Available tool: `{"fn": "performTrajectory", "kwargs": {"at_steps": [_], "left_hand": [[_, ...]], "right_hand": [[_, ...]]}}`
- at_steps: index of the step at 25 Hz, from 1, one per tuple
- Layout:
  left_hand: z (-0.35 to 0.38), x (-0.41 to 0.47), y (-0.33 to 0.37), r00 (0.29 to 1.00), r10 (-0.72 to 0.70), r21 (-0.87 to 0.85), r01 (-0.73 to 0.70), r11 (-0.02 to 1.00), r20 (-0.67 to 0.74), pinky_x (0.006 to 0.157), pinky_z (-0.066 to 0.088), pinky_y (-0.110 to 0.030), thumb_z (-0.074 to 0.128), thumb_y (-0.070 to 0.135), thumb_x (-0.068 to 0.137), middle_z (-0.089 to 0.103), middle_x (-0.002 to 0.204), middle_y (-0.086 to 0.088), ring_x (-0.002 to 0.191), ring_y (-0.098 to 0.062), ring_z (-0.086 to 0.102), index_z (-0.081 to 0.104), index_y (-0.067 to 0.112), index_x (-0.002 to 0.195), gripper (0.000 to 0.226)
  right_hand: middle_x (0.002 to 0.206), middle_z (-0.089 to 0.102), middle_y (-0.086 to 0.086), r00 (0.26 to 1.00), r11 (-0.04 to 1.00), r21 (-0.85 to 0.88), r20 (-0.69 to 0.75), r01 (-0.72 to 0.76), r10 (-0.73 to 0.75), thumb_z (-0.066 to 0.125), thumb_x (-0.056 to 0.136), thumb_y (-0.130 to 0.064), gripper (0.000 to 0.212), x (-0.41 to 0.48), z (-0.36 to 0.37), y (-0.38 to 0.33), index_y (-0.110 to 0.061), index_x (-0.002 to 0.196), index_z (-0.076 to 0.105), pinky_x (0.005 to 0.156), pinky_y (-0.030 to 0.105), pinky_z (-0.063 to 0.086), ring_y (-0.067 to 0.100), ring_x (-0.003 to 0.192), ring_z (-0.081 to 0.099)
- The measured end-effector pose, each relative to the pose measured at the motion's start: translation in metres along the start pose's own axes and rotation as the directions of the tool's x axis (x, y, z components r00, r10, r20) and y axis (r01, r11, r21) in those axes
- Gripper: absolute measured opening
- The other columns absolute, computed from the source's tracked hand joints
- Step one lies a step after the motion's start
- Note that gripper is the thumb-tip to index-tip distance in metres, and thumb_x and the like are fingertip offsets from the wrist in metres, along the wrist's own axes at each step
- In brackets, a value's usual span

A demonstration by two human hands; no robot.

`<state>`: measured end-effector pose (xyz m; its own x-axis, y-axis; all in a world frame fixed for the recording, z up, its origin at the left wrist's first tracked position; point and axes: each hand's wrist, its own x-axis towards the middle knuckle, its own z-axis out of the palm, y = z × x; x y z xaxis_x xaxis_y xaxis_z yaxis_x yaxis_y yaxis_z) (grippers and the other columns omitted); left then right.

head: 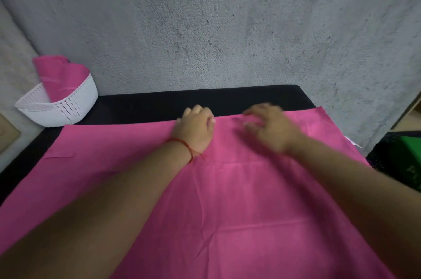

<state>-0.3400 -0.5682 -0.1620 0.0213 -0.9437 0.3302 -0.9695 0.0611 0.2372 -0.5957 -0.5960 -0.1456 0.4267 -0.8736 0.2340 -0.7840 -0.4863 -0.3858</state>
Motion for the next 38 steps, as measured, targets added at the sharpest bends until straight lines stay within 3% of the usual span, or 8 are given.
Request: {"fn": "performTrajectory", "kwargs": {"at_steps": [3, 6, 11, 18, 21, 24, 33, 38], "left_hand": [[-0.007, -0.055, -0.042, 0.969, 0.068, 0.063, -0.085, 0.994, 0.239, 0.119, 0.034, -0.045, 0.026, 0.061, 0.100, 0.046, 0.158, 0.007, 0.146, -0.024, 0.041, 0.046, 0.040, 0.149, 0.057], [-0.036, -0.079, -0.146, 0.925, -0.199, 0.229, 0.128, 0.965, 0.324, 0.126, 0.016, -0.052, 0.003, 0.086, 0.087, 0.012, 0.173, 0.012, 0.160, -0.021, 0.012, 0.010, 0.049, 0.162, 0.084], [-0.072, -0.072, -0.247, 0.821, -0.466, 0.293, 0.380, 0.877, 0.331, 0.124, 0.008, -0.062, -0.004, 0.101, 0.064, -0.001, 0.173, 0.015, 0.161, -0.025, 0.003, 0.001, 0.059, 0.159, 0.104], [-0.063, -0.047, -0.254, 0.821, -0.453, 0.244, 0.387, 0.889, 0.346, 0.121, 0.005, -0.070, 0.016, 0.082, 0.096, 0.001, 0.174, 0.013, 0.161, -0.026, -0.001, 0.006, 0.056, 0.160, 0.070], [-0.071, -0.060, -0.233, 0.846, -0.439, 0.260, 0.370, 0.892, 0.304, 0.121, 0.015, -0.069, 0.018, 0.070, 0.103, 0.016, 0.173, 0.010, 0.159, -0.027, 0.016, 0.022, 0.046, 0.162, 0.063], [-0.079, -0.110, -0.205, 0.922, -0.302, 0.190, 0.260, 0.947, 0.241, 0.120, 0.028, -0.056, 0.015, 0.072, 0.095, 0.037, 0.165, 0.008, 0.152, -0.020, 0.035, 0.042, 0.038, 0.154, 0.073], [-0.127, -0.269, -0.229, 0.874, -0.435, 0.187, 0.400, 0.897, 0.219, 0.124, 0.025, -0.051, 0.020, 0.074, 0.093, 0.031, 0.168, 0.004, 0.154, -0.022, 0.028, 0.033, 0.034, 0.161, 0.080], [-0.169, -0.363, -0.233, 0.823, -0.563, -0.006, 0.565, 0.825, 0.080, 0.113, 0.042, -0.051, 0.057, 0.052, 0.097, 0.048, 0.157, -0.008, 0.141, -0.032, 0.048, 0.048, 0.019, 0.152, 0.066]], "right_hand": [[0.176, 0.011, -0.017, 0.949, 0.986, -0.167, 0.311, 0.007, 0.046, 0.029, 0.094, -0.088, 0.076, -0.023, 0.034, -0.021, -0.056, 0.162, 0.021, 0.131, 0.052, 0.010, 0.016, 0.163, 0.009], [0.176, 0.000, -0.018, 0.943, 0.944, -0.266, 0.215, -0.195, 0.255, 0.009, 0.079, -0.102, 0.094, -0.030, 0.011, 0.040, -0.059, 0.163, 0.005, 0.130, 0.057, 0.006, 0.022, 0.164, 0.003], [0.178, -0.001, -0.010, 0.859, 0.848, -0.305, 0.146, -0.433, 0.491, 0.002, 0.056, -0.112, 0.117, -0.022, -0.014, 0.097, -0.061, 0.162, 0.003, 0.129, 0.060, 0.009, 0.033, 0.164, 0.003], [0.178, -0.003, -0.012, 0.848, 0.832, -0.360, 0.168, -0.422, 0.503, -0.003, 0.059, -0.111, 0.112, -0.008, -0.005, 0.105, -0.063, 0.161, 0.002, 0.128, 0.063, 0.011, 0.032, 0.164, 0.003], [0.175, 0.021, -0.008, 0.890, 0.820, -0.411, 0.045, -0.398, 0.454, 0.008, 0.088, -0.091, 0.087, -0.013, -0.005, 0.078, -0.050, 0.163, 0.025, 0.124, 0.065, 0.022, 0.030, 0.158, 0.027], [0.163, 0.045, -0.008, 0.957, 0.930, -0.241, 0.012, -0.278, 0.290, 0.013, 0.091, -0.087, 0.083, -0.038, 0.011, 0.015, -0.042, 0.152, 0.047, 0.118, 0.057, 0.040, 0.027, 0.146, 0.048], [0.176, 0.016, -0.012, 0.952, 0.942, -0.269, 0.172, -0.203, 0.254, 0.011, 0.095, -0.077, 0.079, -0.152, 0.056, -0.145, -0.044, 0.166, 0.021, 0.128, 0.056, 0.018, 0.024, 0.162, 0.013], [0.177, 0.007, -0.010, 0.960, 0.952, -0.276, 0.203, -0.131, 0.190, 0.011, 0.098, -0.075, 0.076, -0.199, 0.080, -0.219, -0.043, 0.167, 0.012, 0.127, 0.062, 0.007, 0.027, 0.164, 0.004]]}}
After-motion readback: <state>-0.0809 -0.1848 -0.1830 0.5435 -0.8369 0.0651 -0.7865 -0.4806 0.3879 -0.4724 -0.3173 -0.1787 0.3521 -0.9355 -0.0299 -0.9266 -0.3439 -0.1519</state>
